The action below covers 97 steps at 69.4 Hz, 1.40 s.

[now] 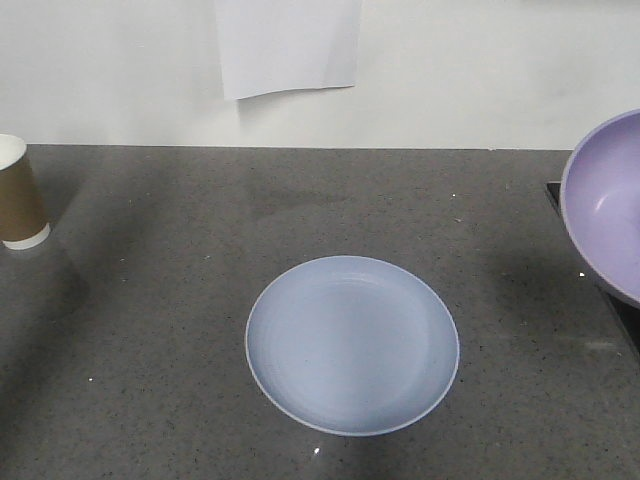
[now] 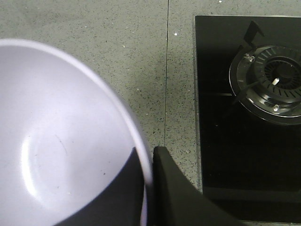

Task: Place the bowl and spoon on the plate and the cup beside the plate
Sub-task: 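Swing the right gripper with the lilac bowl over the pale blue plate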

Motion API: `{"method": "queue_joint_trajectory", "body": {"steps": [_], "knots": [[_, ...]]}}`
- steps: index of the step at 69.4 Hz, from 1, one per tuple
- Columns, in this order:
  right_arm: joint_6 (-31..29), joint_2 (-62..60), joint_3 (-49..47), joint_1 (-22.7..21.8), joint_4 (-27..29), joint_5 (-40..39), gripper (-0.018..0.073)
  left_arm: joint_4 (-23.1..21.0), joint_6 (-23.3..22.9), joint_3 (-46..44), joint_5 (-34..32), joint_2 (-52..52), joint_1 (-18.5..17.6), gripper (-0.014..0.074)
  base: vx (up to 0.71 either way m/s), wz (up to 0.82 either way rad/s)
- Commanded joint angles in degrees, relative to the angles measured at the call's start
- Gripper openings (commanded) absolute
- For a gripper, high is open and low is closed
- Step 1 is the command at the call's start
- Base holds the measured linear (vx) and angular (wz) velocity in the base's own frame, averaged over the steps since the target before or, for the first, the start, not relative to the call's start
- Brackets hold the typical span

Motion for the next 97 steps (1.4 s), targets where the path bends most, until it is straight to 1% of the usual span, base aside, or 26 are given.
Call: {"method": "queue_joint_trajectory", "body": {"steps": [1,7,16,17,23,25,29,34,40,42,51,59,72,80,97], "knots": [[-0.46,-0.34,-1.61,-0.27,1.83,-4.04,-0.0003,0.57,-0.12,-1.59,-3.49,-1.36,-0.32,-0.0007,0.00,0.00],[-1.56,0.38,-1.61,-0.27,4.43,-4.50,-0.0003,0.57,-0.12,-1.59,-3.49,-1.36,-0.32,-0.0007,0.00,0.00],[-7.92,3.35,-1.61,-0.27,11.74,-4.58,-0.0003,0.57,-0.12,-1.59,-3.49,-1.36,-0.32,-0.0007,0.00,0.00],[-9.16,3.82,-1.61,-0.27,13.41,-4.58,-0.0003,0.57,-0.12,-1.59,-3.49,-1.36,-0.32,-0.0007,0.00,0.00],[-13.14,6.83,-1.61,-0.27,18.98,-4.18,-0.0003,0.57,-0.12,-1.59,-3.49,-1.36,-0.32,-0.0007,0.00,0.00],[-14.30,7.68,-1.61,-0.09,20.54,-4.14,-0.0003,0.53,-0.19,-1.59,-3.49,-1.36,-0.32,-0.0007,0.00,0.00],[-15.40,10.08,-1.61,0.87,21.94,-4.14,-0.0003,0.53,-0.19,-1.59,-3.49,-1.36,-0.32,-0.0007,0.00,0.00],[-15.65,13.10,-1.61,2.76,21.85,-4.20,-0.0003,0.53,-0.18,-1.59,-3.56,-1.36,-0.32,-0.0007,0.00,0.00],[-15.65,17.42,-1.61,6.08,21.11,-4.47,-0.0003,0.53,-0.18,-1.59,-3.70,-1.36,-0.32,-0.0007,0.00,0.00],[-15.65,18.85,-1.61,7.78,20.77,-4.89,-0.0003,0.53,-0.18,-1.59,-3.70,-1.36,-0.32,-0.0007,0.00,0.00],[-15.27,24.37,-1.61,13.16,19.23,-8.76,-0.0003,0.53,-0.18,-1.59,-3.70,-1.36,-0.32,-0.0007,0.00,0.00],[-13.55,29.15,-1.61,15.88,18.60,-11.73,-0.0003,0.53,-0.18,-1.59,-3.65,-1.36,-0.32,-0.0007,0.00,0.00],[-13.23,36.40,-1.61,16.17,18.90,-14.43,-0.0003,0.53,-0.18,-1.59,-3.65,-1.36,-0.32,-0.0007,0.00,0.00],[-13.23,40.00,-1.61,16.17,18.90,-14.63,-0.0003,0.46,-0.18,-1.59,-3.65,-1.36,-0.32,-0.0007,0.00,0.00],[-13.23,43.95,-1.61,16.17,19.07,-15.96,-0.0002,0.46,-0.18,-1.59,-3.65,-1.36,-0.32,-0.0007,0.00,0.00]]}}
